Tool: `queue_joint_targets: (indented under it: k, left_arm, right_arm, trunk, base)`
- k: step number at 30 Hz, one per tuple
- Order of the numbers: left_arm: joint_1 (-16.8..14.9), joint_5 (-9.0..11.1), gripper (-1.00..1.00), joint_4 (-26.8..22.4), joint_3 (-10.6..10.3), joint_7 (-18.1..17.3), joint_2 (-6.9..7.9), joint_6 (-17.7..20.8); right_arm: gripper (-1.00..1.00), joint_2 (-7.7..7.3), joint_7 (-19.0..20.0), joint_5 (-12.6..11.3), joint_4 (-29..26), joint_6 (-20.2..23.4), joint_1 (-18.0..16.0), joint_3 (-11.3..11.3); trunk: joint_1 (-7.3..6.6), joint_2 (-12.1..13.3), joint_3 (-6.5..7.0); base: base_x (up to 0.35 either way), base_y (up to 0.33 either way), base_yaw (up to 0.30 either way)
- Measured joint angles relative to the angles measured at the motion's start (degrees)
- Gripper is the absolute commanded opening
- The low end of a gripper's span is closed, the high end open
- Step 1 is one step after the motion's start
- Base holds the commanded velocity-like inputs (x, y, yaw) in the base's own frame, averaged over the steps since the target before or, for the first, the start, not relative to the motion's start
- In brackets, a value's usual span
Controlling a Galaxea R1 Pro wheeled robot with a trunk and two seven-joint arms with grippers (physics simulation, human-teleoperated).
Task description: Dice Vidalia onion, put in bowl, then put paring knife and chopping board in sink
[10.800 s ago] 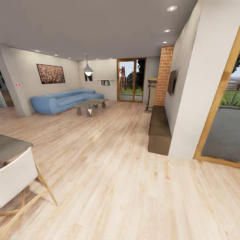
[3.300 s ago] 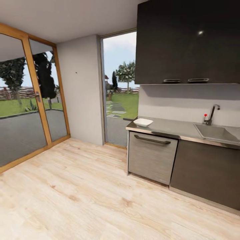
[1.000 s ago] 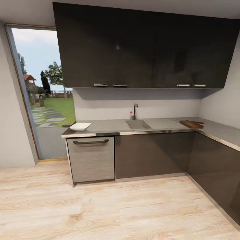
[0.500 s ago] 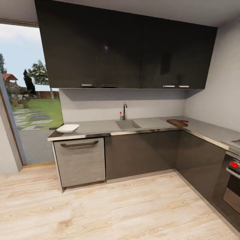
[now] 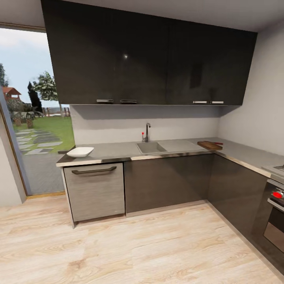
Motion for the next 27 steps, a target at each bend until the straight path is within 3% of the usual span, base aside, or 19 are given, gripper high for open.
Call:
queue_joint_targets:
  k: [22,27]
  left_arm:
    - [0.00,0.02,1.00,-0.13,-0.07,-0.08,0.02,0.01]
    - [0.00,0.02,1.00,-0.10,-0.05,-0.08,0.02,0.03]
  right_arm:
    - [1.00,0.00,-0.10,0.00,0.00,-0.07,0.00,0.04]
    - [1.00,0.00,-0.09,0.06,0.02,-0.07,0.00,0.06]
  trunk:
    - [-0.66,1.20,0.54]
    - [-1.75,3.20,1.43]
  base:
    - [0.000,0.000,0.000]
    - [0.000,0.000,0.000]
